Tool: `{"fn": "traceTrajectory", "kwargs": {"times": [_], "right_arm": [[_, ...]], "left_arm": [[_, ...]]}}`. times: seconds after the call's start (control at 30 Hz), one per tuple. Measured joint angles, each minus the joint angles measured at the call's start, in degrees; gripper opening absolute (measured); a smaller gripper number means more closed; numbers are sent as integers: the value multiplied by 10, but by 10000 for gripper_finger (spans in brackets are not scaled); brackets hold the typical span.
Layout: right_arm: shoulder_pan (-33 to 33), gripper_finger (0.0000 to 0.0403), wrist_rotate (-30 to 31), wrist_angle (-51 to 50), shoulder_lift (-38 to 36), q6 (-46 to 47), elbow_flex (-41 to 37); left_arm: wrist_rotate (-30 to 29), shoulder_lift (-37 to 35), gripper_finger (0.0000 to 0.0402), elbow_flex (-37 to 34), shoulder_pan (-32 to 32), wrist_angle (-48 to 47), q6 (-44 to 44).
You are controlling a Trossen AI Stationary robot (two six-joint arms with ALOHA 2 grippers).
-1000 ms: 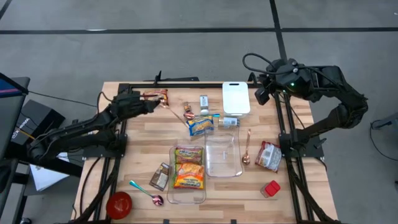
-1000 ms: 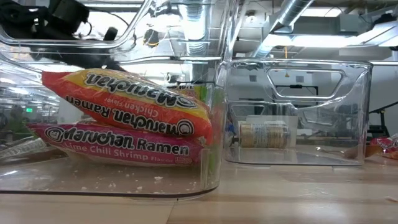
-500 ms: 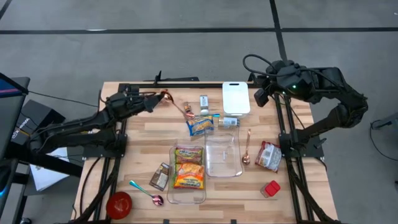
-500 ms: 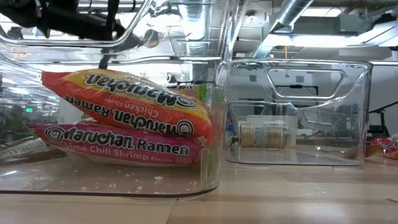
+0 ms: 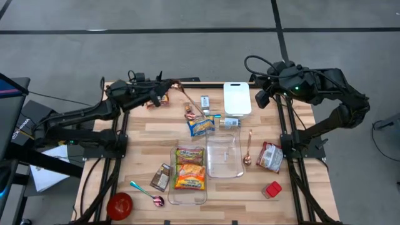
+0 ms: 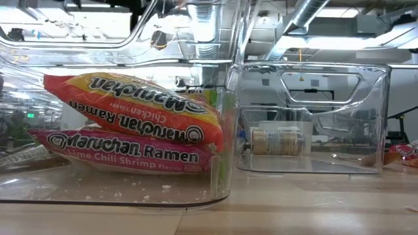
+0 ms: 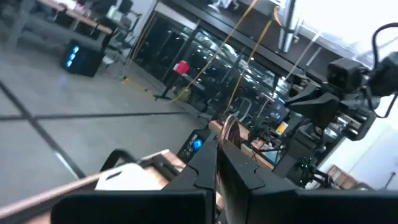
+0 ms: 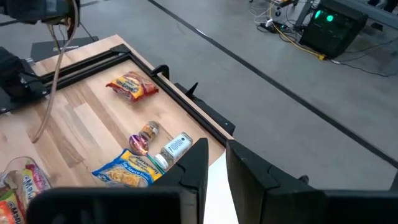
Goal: Pick & Place Food Item
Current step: Put the left gold spoon into the white bin
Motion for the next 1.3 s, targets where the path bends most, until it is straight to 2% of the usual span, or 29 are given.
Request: {"fn": "traceTrajectory", "kwargs": {"times": [0.43, 0.77, 0.9, 1.03, 1.3], "right_arm": [[30, 52, 0, 77, 0, -54, 0], [41, 52, -2, 176, 0, -175, 0], [42, 56, -55, 220, 0, -211, 0], [29, 81, -105, 243, 0, -220, 0], [12, 183, -121, 246, 0, -206, 0]], "left_arm": [[31, 133, 0, 173, -31, -15, 108], [39, 224, 0, 328, -67, -124, 203], [39, 257, 0, 380, -78, -146, 228], [40, 281, 0, 417, -88, -149, 244], [39, 300, 0, 452, -102, -148, 261]]}}
